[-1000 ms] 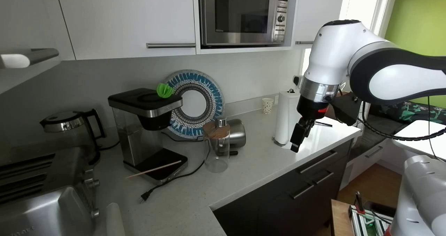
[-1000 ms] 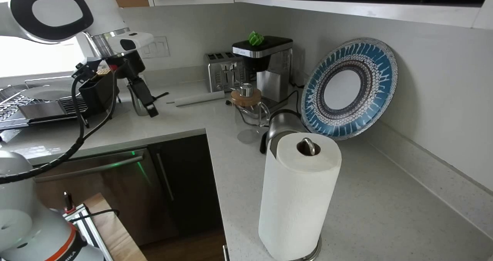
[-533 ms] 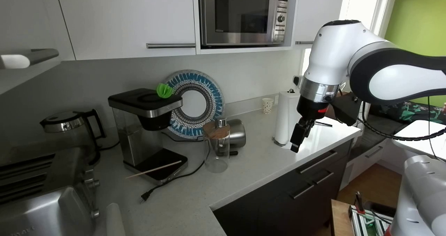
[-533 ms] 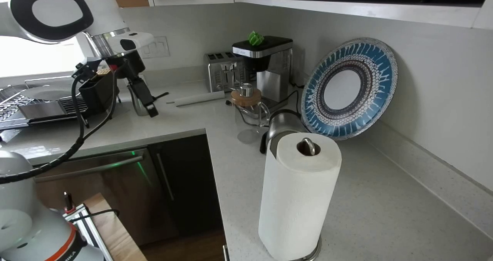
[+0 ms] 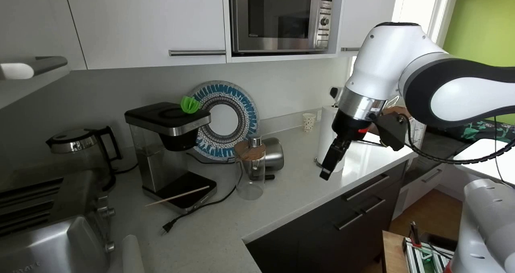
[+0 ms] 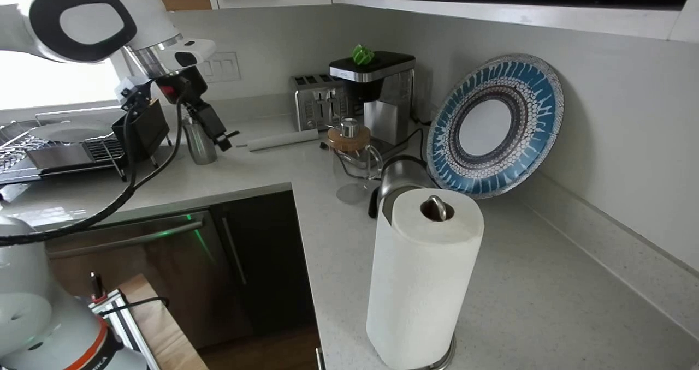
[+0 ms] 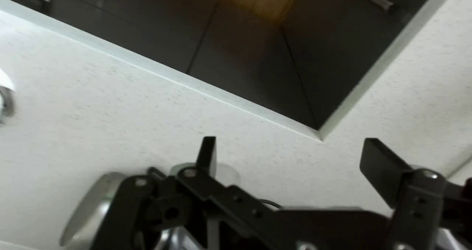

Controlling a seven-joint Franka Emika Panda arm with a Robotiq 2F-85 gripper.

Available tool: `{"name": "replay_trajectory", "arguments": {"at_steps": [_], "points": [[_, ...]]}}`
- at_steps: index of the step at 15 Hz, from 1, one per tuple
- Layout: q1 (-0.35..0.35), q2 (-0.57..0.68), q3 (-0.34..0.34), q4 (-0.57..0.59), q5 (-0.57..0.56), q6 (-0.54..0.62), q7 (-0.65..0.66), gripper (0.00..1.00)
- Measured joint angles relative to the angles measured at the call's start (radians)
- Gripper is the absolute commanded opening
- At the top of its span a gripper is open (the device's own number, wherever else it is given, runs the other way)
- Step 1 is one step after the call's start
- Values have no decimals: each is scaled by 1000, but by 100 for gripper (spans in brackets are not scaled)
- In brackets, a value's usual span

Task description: Move the silver vessel on the left to the right.

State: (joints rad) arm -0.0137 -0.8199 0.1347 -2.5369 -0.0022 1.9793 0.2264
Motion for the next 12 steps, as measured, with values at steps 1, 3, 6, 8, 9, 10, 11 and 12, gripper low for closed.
{"name": "replay_trajectory", "arguments": {"at_steps": [1, 3, 6, 8, 9, 10, 11, 12], "points": [[37, 30, 18, 4, 41, 55, 0, 100], [112, 109, 59, 25, 117, 150, 0, 100], [209, 257, 92, 88, 192, 307, -31, 100], [237, 336, 90, 140, 212, 339, -55, 100], [237, 359, 88, 157, 213, 340, -61, 100], [237, 370, 85, 166, 214, 340, -67, 100], [237, 374, 85, 170, 214, 340, -68, 100], [235, 374, 84, 170, 214, 340, -64, 100]]}}
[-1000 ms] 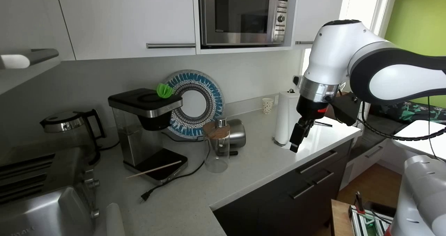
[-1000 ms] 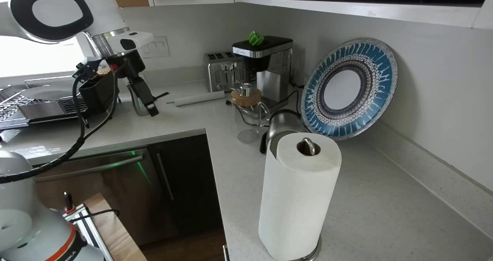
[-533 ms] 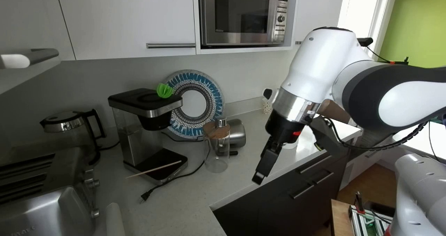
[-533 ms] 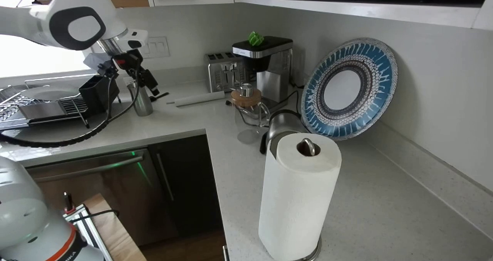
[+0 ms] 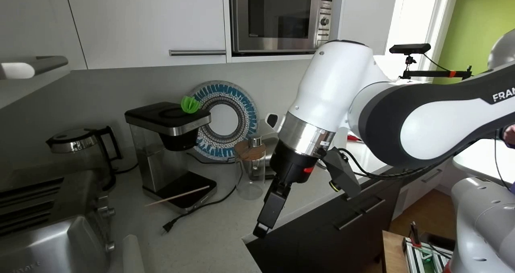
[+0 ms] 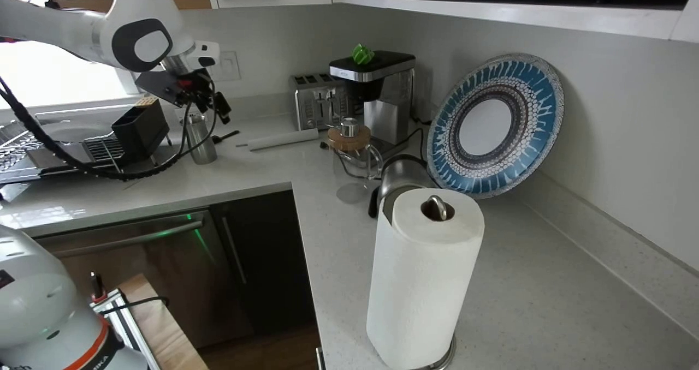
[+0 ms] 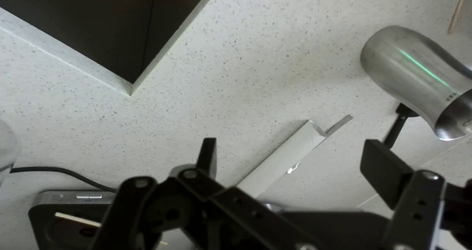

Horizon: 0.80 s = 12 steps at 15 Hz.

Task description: Move the silver vessel on the left to the right.

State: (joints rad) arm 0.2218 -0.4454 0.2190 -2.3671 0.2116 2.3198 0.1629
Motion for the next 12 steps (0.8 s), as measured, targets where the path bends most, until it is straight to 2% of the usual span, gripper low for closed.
{"name": "replay_trajectory", "arguments": {"at_steps": [3, 7, 12], "points": [[6, 46, 17, 31, 6, 16, 17, 100], [50, 217, 79, 161, 15, 17, 34, 100], [87, 403, 123, 308, 10, 56, 35, 100]]}}
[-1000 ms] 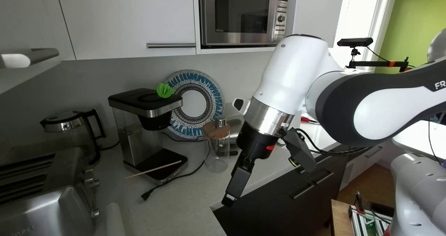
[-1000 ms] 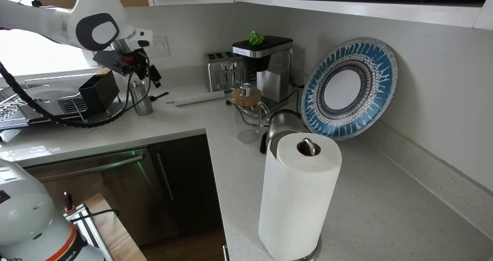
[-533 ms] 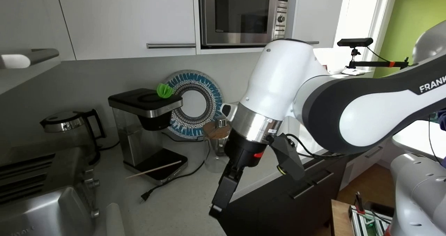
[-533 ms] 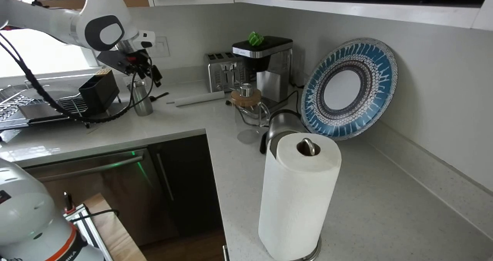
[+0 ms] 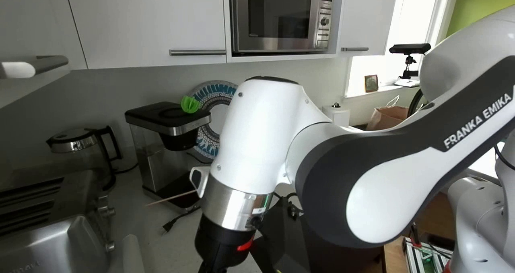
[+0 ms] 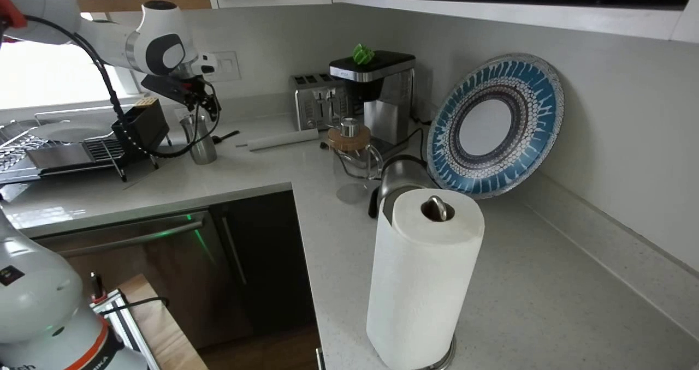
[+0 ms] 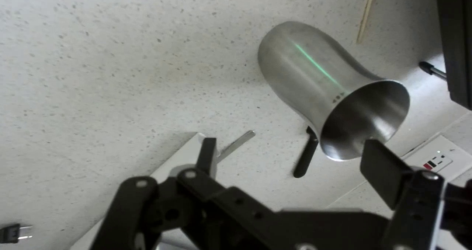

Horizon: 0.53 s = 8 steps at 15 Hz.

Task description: Move the silver vessel on the left to the right.

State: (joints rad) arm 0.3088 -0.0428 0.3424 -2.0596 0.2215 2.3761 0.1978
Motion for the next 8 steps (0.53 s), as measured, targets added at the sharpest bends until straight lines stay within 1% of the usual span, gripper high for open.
{"name": "replay_trajectory", "arguments": {"at_steps": [3, 5, 6, 8], "points": [[23, 86, 13, 75, 0, 1, -2, 100], [38, 132, 19, 116, -10, -8, -2, 83], [44, 151, 19, 132, -20, -10, -2, 69], [52, 181, 18, 157, -55, -12, 4, 48]]}}
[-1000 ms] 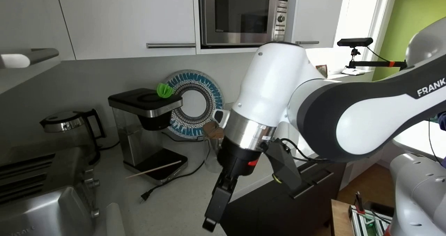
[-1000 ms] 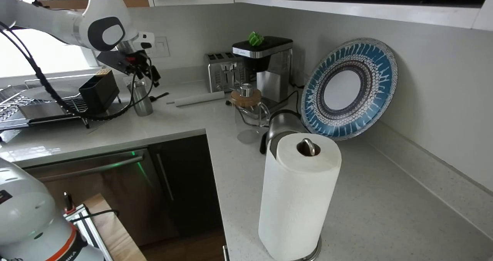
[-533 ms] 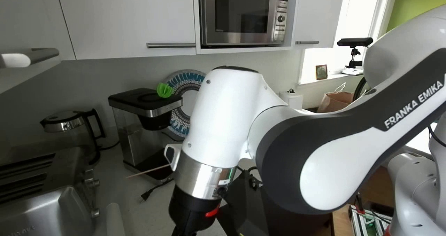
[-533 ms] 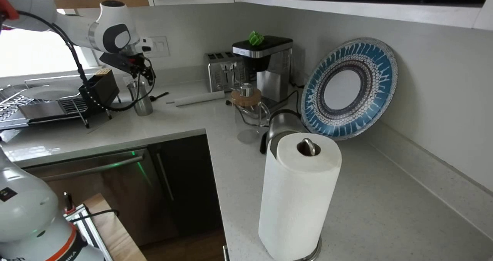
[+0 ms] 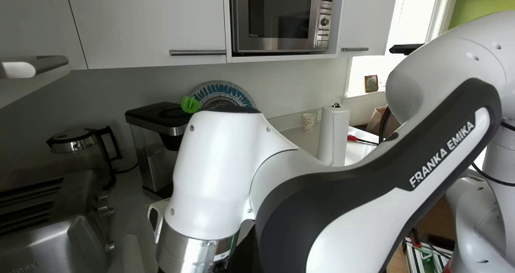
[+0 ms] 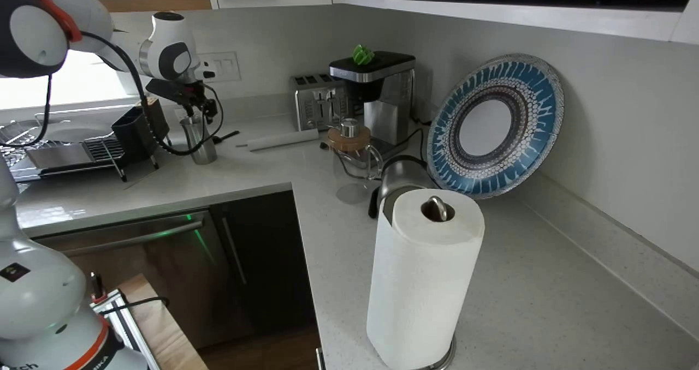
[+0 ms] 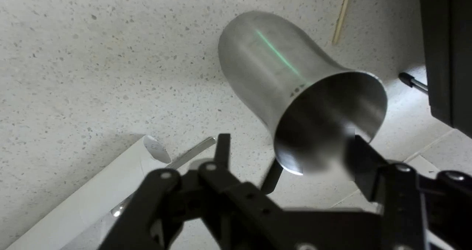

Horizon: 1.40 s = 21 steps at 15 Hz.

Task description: Move the silver vessel on the left to the right.

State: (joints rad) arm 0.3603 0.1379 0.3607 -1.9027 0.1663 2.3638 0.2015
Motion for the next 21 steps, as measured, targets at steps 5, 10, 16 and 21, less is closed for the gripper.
{"name": "replay_trajectory", "arguments": {"at_steps": [5, 10, 16, 21], "points": [[4, 38, -3, 41, -57, -27, 14, 11], [7, 60, -4, 73, -76, -124, 14, 0], [7, 58, -27, 99, -101, -130, 40, 1], [-35, -55, -114, 65, -127, -120, 185, 1]]}}
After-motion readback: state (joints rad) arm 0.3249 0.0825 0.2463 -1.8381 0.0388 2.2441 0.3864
